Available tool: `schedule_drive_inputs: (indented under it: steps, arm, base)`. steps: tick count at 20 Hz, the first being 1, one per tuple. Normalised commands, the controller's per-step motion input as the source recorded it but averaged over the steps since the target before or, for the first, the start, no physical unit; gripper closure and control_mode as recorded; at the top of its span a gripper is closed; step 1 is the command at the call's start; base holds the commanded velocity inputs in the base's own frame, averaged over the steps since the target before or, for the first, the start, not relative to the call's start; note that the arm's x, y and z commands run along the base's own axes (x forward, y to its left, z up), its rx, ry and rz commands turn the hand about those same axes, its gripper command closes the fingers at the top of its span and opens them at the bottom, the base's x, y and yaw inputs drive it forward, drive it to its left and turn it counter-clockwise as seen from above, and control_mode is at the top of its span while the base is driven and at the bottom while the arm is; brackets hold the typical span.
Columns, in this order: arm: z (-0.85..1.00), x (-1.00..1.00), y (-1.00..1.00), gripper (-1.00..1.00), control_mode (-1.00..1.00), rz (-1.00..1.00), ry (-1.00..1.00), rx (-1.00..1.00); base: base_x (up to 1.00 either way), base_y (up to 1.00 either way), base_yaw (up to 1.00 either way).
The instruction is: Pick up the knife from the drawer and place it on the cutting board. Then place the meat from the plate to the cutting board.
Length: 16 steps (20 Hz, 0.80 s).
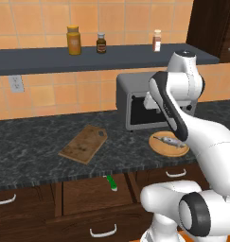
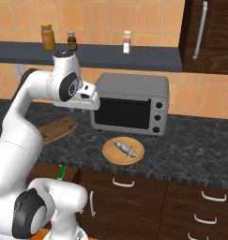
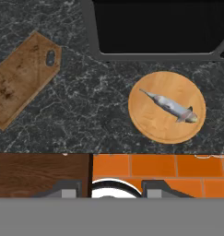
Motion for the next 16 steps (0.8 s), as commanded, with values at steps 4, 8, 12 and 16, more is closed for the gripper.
schedule_drive_inputs:
  steps: [4,8,12,16]
  arm:
    - [-0.02,0.00,0.00,-1.00,-1.00,0.00,0.01,0.00]
    - [-0.21,-0.10,0.08,-1.00,-1.00,0.00,0.07,0.00]
    - [-0.22,-0.22,0.54,-1.00,-1.00,0.04,0.00,0.00]
    - [-0.35,-0.11,0.80,-1.00,-1.00,0.06,0.00,0.00]
  base:
    - [0.00,0.00,0.00]
    - [0.00,0.00,0.00]
    - [0.00,0.00,0.00]
    - [0.00,0.00,0.00]
